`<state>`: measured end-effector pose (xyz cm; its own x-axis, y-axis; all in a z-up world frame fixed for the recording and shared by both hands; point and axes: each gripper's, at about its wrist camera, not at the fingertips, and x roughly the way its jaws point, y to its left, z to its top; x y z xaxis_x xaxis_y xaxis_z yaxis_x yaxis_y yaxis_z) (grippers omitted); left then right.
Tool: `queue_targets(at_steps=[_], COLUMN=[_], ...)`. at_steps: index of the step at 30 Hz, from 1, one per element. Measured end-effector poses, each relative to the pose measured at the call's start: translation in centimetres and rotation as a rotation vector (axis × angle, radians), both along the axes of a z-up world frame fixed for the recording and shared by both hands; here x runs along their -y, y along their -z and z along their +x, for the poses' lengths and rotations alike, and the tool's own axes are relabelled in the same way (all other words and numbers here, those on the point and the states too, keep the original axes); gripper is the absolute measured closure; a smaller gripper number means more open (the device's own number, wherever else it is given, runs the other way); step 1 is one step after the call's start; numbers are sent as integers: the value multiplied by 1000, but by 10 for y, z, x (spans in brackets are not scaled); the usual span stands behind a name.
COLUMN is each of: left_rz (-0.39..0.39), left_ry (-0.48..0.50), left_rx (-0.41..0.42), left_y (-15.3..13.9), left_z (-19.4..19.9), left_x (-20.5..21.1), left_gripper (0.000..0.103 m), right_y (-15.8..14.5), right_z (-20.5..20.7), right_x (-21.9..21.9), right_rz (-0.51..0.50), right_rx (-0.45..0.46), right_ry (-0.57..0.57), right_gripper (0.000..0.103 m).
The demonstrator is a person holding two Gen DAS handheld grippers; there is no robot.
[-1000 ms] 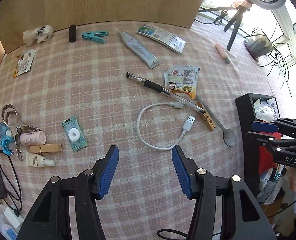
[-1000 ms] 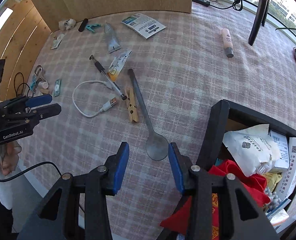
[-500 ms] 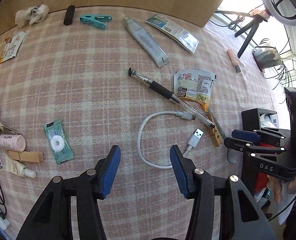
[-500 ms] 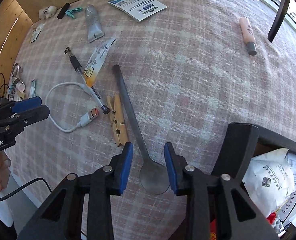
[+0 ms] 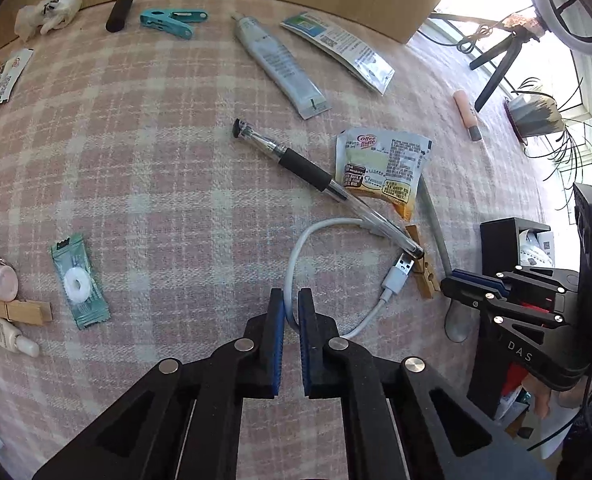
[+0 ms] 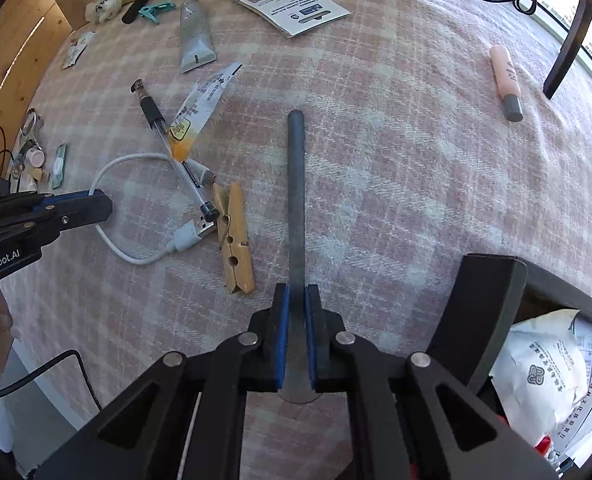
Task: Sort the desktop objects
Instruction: 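Grasp the white USB cable with the left tool while the right tool grasps the grey spoon, then carry the cable and spoon into the black tray and open both tools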
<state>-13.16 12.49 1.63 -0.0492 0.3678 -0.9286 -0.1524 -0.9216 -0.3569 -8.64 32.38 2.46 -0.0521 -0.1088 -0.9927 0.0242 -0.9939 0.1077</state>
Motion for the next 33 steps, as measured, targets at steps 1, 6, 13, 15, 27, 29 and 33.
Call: queue_targets(at_steps=[1, 6, 13, 15, 27, 29, 33], left_rz=[1, 25, 45, 50, 114, 137, 181], left_ry=[2, 27, 72, 95, 319, 364, 453], left_rx=[-8, -54, -146, -174, -275, -285, -313], left_y=[-3, -25, -71, -87, -156, -165, -185], left_z=[2, 14, 33, 40, 75, 79, 90], left_x=[1, -3, -14, -19, -108, -131, -181], left_gripper=[98, 100, 100, 100, 100, 100, 100], right_y=[-1, -16, -62, -76, -123, -128, -137], right_z=[2, 18, 55, 66, 132, 146, 175], right_x=[-3, -17, -28, -32, -81, -102, -143], right_rz=[-18, -93, -151, -173, -159, -137, -103], right_rx=[1, -24, -111, -137, -260, -269, -276], right_ry=[11, 69, 87, 103, 240, 288, 386], right_gripper=[95, 95, 95, 95, 95, 95, 95])
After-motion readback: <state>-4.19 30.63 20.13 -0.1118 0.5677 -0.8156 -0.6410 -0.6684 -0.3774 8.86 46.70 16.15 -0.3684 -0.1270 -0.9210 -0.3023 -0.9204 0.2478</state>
